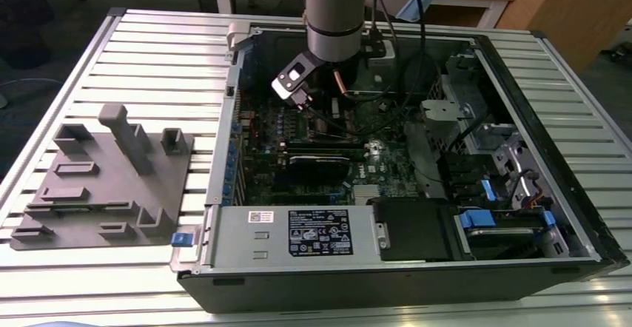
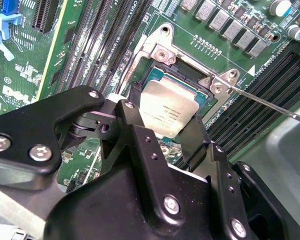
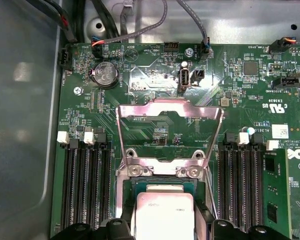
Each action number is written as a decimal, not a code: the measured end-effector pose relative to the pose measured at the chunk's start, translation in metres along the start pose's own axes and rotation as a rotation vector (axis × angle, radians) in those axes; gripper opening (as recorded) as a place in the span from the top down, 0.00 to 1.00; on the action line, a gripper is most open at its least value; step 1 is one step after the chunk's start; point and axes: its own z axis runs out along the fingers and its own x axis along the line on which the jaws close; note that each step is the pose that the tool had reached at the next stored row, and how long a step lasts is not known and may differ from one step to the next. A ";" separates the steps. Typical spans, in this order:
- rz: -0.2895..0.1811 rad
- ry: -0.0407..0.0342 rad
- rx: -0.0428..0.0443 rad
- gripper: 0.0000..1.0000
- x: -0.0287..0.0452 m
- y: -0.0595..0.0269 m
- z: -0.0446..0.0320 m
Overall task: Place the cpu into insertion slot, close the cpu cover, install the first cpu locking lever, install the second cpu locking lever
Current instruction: 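Place the cpu into insertion slot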
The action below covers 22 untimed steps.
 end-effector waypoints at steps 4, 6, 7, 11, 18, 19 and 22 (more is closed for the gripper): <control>0.000 0.0001 0.0000 0.45 0.0000 0.0000 0.0001; 0.000 0.0001 0.0000 0.45 0.0000 0.0000 0.0001; 0.000 0.0002 -0.0001 0.45 0.0000 0.0000 0.0001; 0.000 0.0017 -0.0011 0.38 0.0002 0.0001 0.0008; 0.000 0.0000 0.0000 0.38 0.0000 0.0000 -0.0006; 0.000 0.0002 -0.0001 0.38 0.0000 0.0002 -0.0015; 0.000 0.0003 -0.0002 0.38 0.0001 0.0005 -0.0053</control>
